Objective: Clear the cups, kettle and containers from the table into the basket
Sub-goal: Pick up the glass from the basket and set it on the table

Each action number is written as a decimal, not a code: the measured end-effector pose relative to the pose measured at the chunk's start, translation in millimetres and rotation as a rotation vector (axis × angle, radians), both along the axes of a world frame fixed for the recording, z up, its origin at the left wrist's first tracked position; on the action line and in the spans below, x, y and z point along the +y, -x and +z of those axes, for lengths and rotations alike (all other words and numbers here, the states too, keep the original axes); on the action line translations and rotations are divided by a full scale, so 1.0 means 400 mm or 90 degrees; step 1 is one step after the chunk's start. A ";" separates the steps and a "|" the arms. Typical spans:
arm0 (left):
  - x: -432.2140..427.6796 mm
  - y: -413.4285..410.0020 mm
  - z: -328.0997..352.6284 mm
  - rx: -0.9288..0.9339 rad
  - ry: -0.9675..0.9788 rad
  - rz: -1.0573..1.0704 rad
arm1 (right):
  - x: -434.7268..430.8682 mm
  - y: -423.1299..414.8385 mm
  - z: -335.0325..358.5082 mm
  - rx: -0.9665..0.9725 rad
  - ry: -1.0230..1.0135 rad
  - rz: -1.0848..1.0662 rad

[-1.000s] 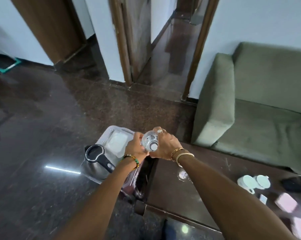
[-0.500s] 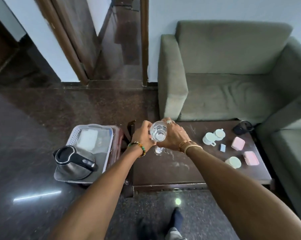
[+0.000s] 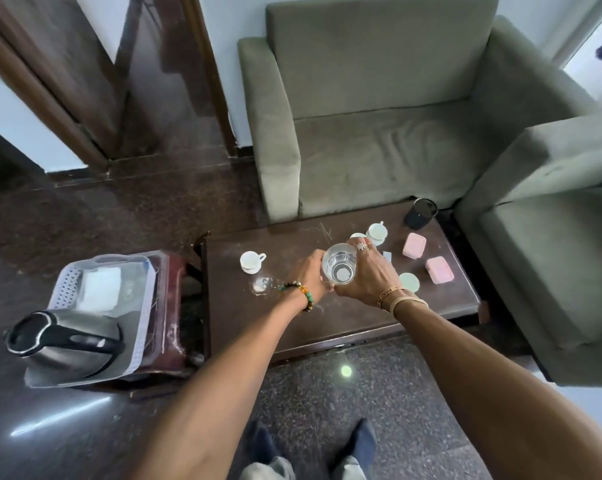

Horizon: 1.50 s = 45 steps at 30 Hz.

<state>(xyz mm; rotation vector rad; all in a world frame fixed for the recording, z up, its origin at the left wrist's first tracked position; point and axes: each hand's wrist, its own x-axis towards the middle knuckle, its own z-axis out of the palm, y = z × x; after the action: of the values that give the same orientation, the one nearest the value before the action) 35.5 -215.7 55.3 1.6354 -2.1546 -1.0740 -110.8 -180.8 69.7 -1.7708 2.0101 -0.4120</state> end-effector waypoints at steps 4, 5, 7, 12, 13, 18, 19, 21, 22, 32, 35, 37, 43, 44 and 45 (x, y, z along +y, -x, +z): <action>0.047 0.143 -0.019 0.005 0.006 -0.006 | 0.040 0.135 -0.052 0.000 -0.025 -0.016; 0.057 0.174 -0.024 0.007 0.008 -0.007 | 0.046 0.165 -0.064 -0.001 -0.035 -0.017; 0.075 0.231 -0.037 0.013 -0.005 -0.004 | 0.060 0.216 -0.087 -0.002 -0.048 -0.015; 0.105 0.319 -0.083 0.018 -0.044 0.014 | 0.088 0.289 -0.149 -0.034 -0.057 -0.006; 0.110 0.325 -0.092 0.019 -0.056 0.018 | 0.092 0.293 -0.161 -0.040 -0.065 -0.008; 0.105 0.335 -0.148 -0.022 -0.110 0.008 | 0.096 0.304 -0.228 -0.038 -0.100 -0.007; 0.098 0.332 -0.163 -0.018 -0.126 0.013 | 0.093 0.303 -0.241 -0.044 -0.107 -0.007; 0.077 0.325 -0.194 -0.007 -0.158 0.020 | 0.079 0.300 -0.262 -0.049 -0.120 -0.010; 0.064 0.321 -0.208 -0.007 -0.173 0.019 | 0.069 0.297 -0.271 -0.051 -0.127 -0.016; -0.130 0.248 -0.311 0.001 -0.304 0.051 | -0.120 0.237 -0.329 -0.023 -0.162 -0.021; -0.189 0.228 -0.333 0.045 -0.350 0.101 | -0.177 0.212 -0.352 -0.020 -0.170 -0.004; -0.231 0.222 -0.357 0.074 -0.372 0.161 | -0.230 0.200 -0.380 -0.015 -0.172 0.014; -0.341 0.204 -0.429 0.152 -0.456 0.286 | -0.377 0.177 -0.481 0.001 -0.176 0.078; -0.359 0.197 -0.443 0.153 -0.464 0.299 | -0.406 0.173 -0.506 0.005 -0.178 0.094; -0.377 0.192 -0.458 0.139 -0.461 0.298 | -0.436 0.169 -0.531 0.010 -0.178 0.109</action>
<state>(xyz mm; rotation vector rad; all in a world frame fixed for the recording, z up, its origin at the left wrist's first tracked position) -41.4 -366.4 -127.9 2.0227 -1.1937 -1.8709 -178.2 -355.1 -142.9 -1.7537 1.8055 -0.0583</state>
